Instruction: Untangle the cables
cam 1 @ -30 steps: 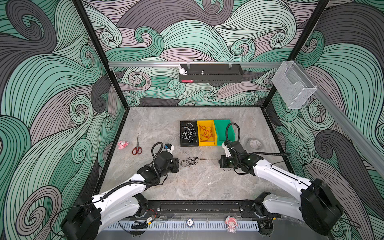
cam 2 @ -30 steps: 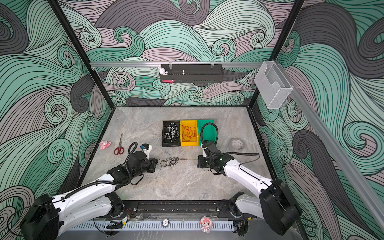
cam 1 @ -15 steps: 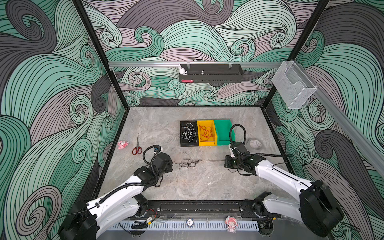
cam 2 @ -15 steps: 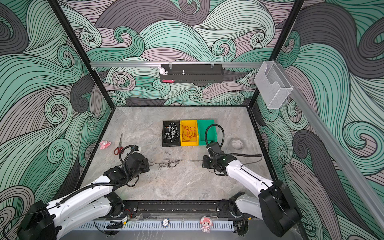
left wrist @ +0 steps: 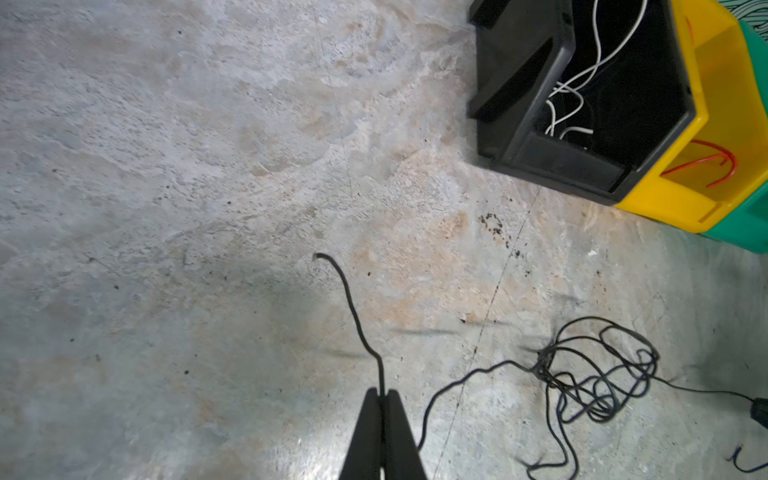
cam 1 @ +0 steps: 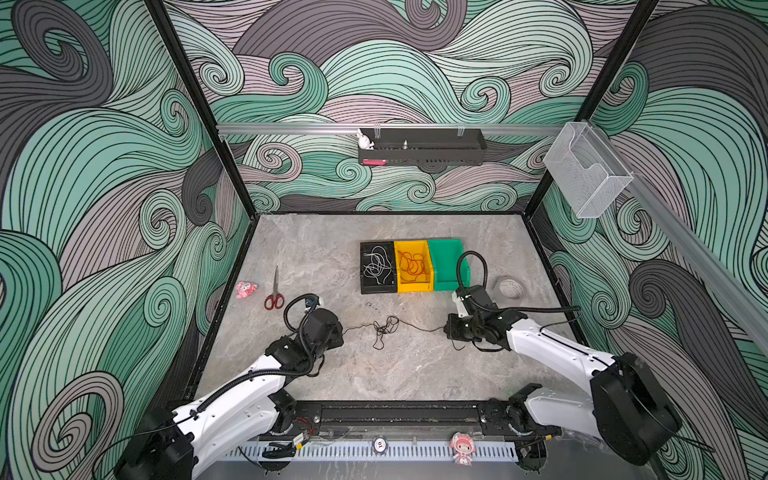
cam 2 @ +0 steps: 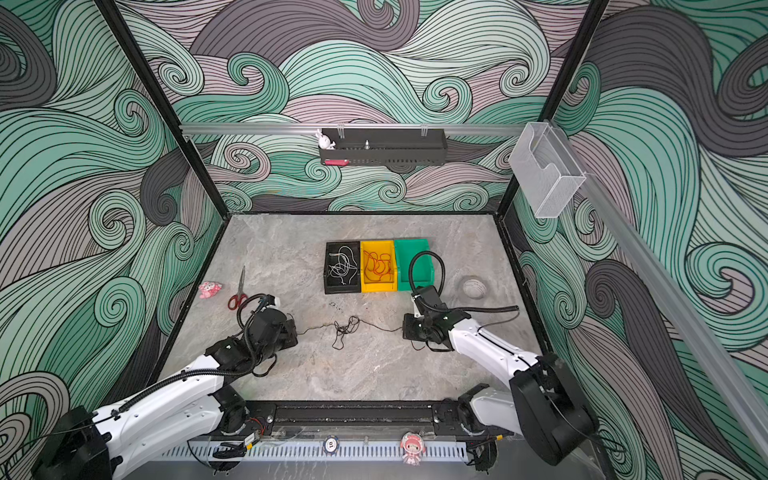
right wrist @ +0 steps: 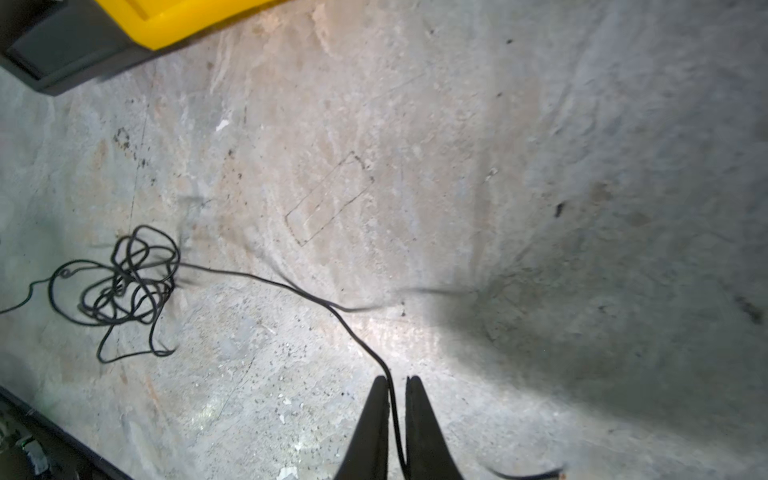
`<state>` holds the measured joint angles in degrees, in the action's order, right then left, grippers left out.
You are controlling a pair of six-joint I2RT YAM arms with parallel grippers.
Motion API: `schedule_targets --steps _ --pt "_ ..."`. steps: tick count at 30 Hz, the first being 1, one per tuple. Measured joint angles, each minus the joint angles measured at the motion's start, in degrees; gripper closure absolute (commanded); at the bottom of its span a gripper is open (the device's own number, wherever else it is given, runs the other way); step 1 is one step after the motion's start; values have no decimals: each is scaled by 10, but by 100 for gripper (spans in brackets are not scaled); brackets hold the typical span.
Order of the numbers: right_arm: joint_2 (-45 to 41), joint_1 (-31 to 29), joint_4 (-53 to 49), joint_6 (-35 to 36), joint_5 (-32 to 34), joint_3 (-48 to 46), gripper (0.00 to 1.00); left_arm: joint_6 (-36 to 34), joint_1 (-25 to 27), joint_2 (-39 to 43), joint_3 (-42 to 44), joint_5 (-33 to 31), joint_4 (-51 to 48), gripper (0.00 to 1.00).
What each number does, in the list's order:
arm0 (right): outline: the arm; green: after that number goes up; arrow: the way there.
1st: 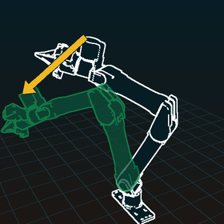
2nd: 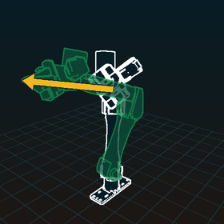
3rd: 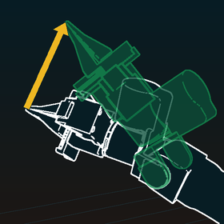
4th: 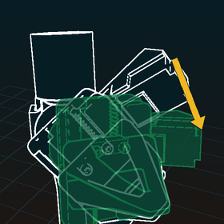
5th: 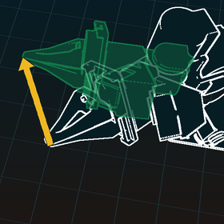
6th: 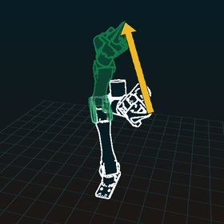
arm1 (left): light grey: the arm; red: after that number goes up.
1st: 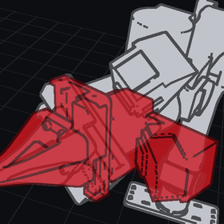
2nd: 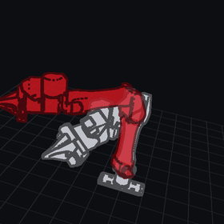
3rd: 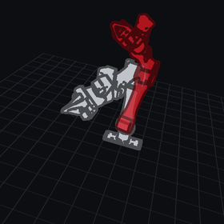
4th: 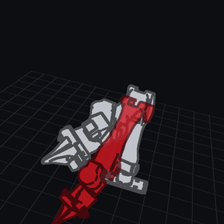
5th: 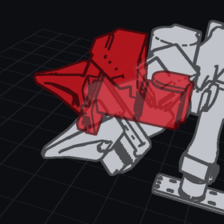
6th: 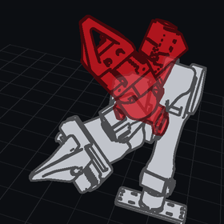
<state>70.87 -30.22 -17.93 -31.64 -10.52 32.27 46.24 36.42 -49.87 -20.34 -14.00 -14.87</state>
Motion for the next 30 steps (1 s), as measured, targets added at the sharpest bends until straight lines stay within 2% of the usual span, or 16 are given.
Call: schedule_targets --steps 1,3,8,13,17,22,30 --pt "-1 -6 0 3 0 1 73 -1 0 -2 0 5 0 71" --pt "-6 -15 -2 10 1 4 69 -9 0 -3 -3 14 -2 62" --pt "-30 -30 -25 28 16 26 62 -30 0 -3 -40 38 -22 51" --pt "-40 -42 -34 47 26 46 60 -54 0 -12 -71 90 -1 50" --pt "-28 -72 -31 66 25 63 60 -62 0 -63 -72 144 31 50" --pt "22 -108 14 89 -2 83 61 -68 5 -137 -73 193 77 49" --pt "131 -115 109 110 -62 101 62 -72 5 -212 -83 231 141 50"
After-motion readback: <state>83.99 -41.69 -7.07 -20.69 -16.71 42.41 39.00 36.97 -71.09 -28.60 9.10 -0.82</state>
